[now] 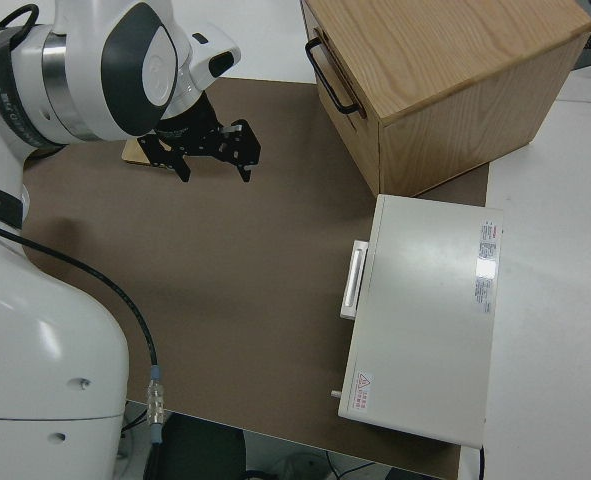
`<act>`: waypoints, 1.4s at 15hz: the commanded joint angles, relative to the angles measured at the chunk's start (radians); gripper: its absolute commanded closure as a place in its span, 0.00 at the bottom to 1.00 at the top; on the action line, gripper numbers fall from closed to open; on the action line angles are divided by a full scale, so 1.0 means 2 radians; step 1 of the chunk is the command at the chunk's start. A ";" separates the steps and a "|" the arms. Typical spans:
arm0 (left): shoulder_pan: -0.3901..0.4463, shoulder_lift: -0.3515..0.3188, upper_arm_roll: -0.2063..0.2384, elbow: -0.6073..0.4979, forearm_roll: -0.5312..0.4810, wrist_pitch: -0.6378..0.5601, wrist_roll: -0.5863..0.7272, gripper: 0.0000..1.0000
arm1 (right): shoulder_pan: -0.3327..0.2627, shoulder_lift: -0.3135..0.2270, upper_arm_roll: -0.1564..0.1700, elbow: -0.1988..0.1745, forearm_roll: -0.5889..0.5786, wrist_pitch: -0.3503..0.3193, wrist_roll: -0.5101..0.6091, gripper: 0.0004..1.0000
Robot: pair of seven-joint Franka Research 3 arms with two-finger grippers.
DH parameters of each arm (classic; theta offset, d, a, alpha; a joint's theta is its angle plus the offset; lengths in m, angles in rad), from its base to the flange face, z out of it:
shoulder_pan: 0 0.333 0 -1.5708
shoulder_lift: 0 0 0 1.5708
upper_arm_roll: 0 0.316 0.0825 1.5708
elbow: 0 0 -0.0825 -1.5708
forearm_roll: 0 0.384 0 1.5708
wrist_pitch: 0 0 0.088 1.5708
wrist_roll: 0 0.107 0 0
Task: Pick gray plate from table and place it on lower plate rack with left arm
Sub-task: 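Lift the gray plate and carry it toward the wooden plate rack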
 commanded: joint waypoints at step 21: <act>-0.003 -0.012 -0.008 0.024 0.342 -0.131 -0.007 1.00 | -0.012 -0.001 0.011 0.004 -0.002 -0.005 0.006 0.02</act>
